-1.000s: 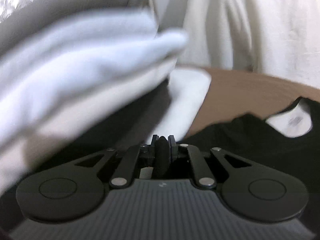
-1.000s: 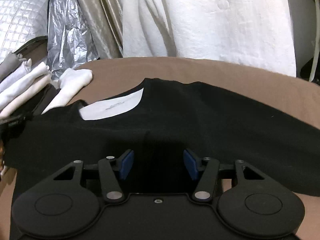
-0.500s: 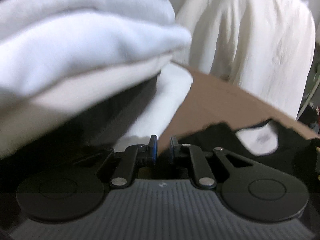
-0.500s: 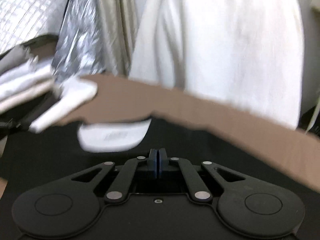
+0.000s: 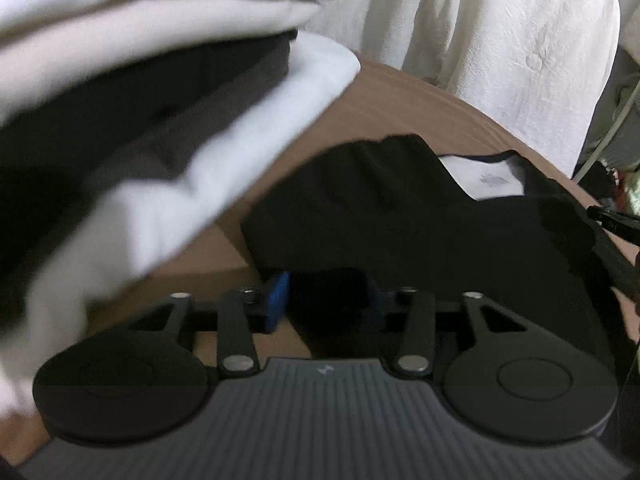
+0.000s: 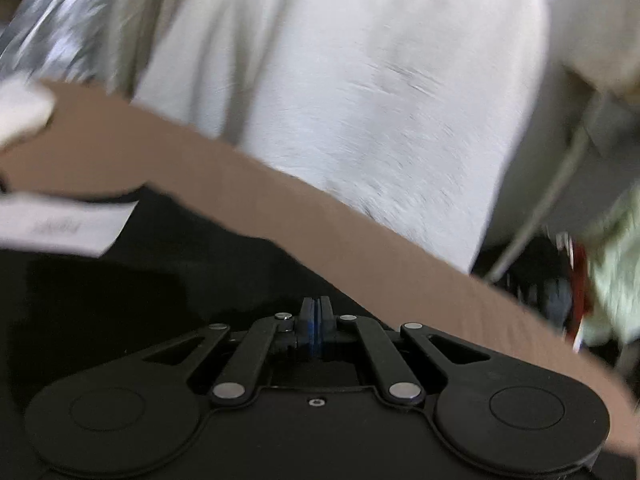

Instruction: Fold clothes

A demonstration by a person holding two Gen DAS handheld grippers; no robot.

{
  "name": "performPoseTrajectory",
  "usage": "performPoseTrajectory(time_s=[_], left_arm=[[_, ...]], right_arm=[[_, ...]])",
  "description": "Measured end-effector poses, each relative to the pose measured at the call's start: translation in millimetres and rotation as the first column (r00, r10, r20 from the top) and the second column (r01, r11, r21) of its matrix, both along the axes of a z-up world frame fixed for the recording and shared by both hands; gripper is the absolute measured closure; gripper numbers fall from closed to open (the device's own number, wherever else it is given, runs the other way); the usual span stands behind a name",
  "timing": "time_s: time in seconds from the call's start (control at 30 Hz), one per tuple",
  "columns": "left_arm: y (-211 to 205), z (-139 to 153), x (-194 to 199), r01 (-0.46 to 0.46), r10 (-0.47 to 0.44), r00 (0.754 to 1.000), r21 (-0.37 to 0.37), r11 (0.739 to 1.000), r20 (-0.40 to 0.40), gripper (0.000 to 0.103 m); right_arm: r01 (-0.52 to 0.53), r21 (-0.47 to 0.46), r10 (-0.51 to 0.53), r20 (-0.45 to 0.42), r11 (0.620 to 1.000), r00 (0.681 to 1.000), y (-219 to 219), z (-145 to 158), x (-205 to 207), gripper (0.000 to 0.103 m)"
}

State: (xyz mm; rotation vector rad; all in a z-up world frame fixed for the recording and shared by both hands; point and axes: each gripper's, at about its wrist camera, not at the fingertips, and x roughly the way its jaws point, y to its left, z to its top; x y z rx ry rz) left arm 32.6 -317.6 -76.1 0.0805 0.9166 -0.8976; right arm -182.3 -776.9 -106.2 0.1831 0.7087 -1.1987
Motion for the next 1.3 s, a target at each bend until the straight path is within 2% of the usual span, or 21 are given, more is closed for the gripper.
performPoseTrajectory(time_s=[0.07, 0.13, 0.17, 0.2, 0.23, 0.33, 0.43, 0.5, 0.53, 0.63, 0.7, 0.73, 0.77, 0.83, 0.87, 0.93, 0.97, 1.0, 1.07, 1.23, 1.3], left_arm=[[1, -5, -7, 0.017, -0.016, 1.000, 0.024, 1.000, -0.022, 0.058], [-4, -11, -13, 0.027, -0.027, 1.000, 0.093, 0.995, -0.005, 0.058], [-3, -11, -17, 0.022, -0.024, 1.000, 0.114, 0.993, 0.013, 0.057], [-2, -8, -23, 0.012, -0.016, 0.999, 0.128, 0.992, 0.030, 0.057], [-2, -6, -27, 0.004, -0.010, 0.999, 0.145, 0.989, 0.043, 0.057], [-4, -2, -39, -0.005, -0.013, 0.996, 0.197, 0.980, 0.089, 0.056], [-3, 0, -50, -0.006, -0.026, 0.990, 0.230, 0.973, 0.137, 0.053], [1, 9, -58, -0.007, -0.025, 0.986, 0.190, 0.982, 0.163, 0.053], [5, 17, -65, 0.005, -0.031, 0.983, 0.144, 0.990, 0.183, 0.053], [2, 42, -93, 0.092, -0.093, 0.965, 0.014, 0.996, 0.247, 0.048], [-13, 51, -116, 0.154, -0.141, 0.954, -0.030, 0.988, 0.264, 0.041], [-24, 50, -127, 0.180, -0.165, 0.954, -0.035, 0.983, 0.251, 0.040], [-37, 48, -138, 0.206, -0.194, 0.954, -0.031, 0.978, 0.227, 0.040], [-67, 40, -161, 0.265, -0.258, 0.951, -0.018, 0.964, 0.170, 0.040], [-83, 35, -173, 0.288, -0.283, 0.947, -0.014, 0.958, 0.153, 0.040], [-113, 29, -195, 0.326, -0.322, 0.937, -0.010, 0.945, 0.132, 0.040], [-128, 27, -205, 0.342, -0.338, 0.933, -0.010, 0.940, 0.123, 0.040], [-142, 26, -215, 0.355, -0.352, 0.929, -0.011, 0.935, 0.111, 0.040], [-168, 26, -233, 0.376, -0.373, 0.923, -0.009, 0.927, 0.094, 0.040], [-223, 22, -273, 0.401, -0.404, 0.908, 0.050, 0.915, 0.109, 0.040], [-235, 21, -282, 0.428, -0.428, 0.897, 0.025, 0.903, 0.106, 0.040]], right_arm=[[0.000, 0.096, -0.015, 0.158, 0.995, 0.987, 5, 13, -19, 0.094], [-0.037, 0.188, -0.018, 0.282, 0.981, 0.959, 20, 21, -36, 0.080], [-0.066, 0.223, -0.010, 0.320, 0.972, 0.947, 31, 23, -44, 0.065], [-0.089, 0.245, 0.001, 0.337, 0.966, 0.942, 42, 23, -51, 0.055], [-0.112, 0.264, 0.016, 0.343, 0.958, 0.939, 52, 22, -58, 0.053], [-0.155, 0.310, 0.052, 0.315, 0.938, 0.948, 74, 21, -84, 0.052], [-0.097, 0.349, -0.034, 0.350, 0.932, 0.936, 88, 23, -127, 0.052], [-0.048, 0.376, -0.117, 0.405, 0.926, 0.907, 94, 27, -158, 0.052], [-0.019, 0.386, -0.152, 0.409, 0.922, 0.900, 96, 30, -172, 0.052], [0.102, 0.418, -0.253, 0.324, 0.903, 0.911, 95, 35, -209, 0.052], [0.187, 0.423, -0.314, 0.254, 0.886, 0.915, 88, 36, -233, 0.051], [0.222, 0.408, -0.344, 0.255, 0.886, 0.904, 84, 36, -245, 0.050], [0.255, 0.406, -0.382, 0.272, 0.878, 0.883, 80, 36, -260, 0.047], [0.310, 0.442, -0.477, 0.341, 0.842, 0.810, 71, 33, -292, 0.047], [0.326, 0.468, -0.521, 0.384, 0.822, 0.762, 67, 31, -310, 0.045], [0.326, 0.540, -0.603, 0.482, 0.776, 0.636, 63, 21, -345, 0.043], [0.327, 0.574, -0.640, 0.507, 0.750, 0.578, 63, 14, -359, 0.043], [0.326, 0.598, -0.665, 0.523, 0.732, 0.534, 63, 9, -370, 0.043], [0.327, 0.612, -0.682, 0.536, 0.720, 0.498, 62, 1, -385, 0.043], [0.354, 0.591, -0.685, 0.559, 0.725, 0.468, 43, -12, -400, 0.043], [0.410, 0.570, -0.702, 0.554, 0.712, 0.448, 34, -22, -403, 0.043]])
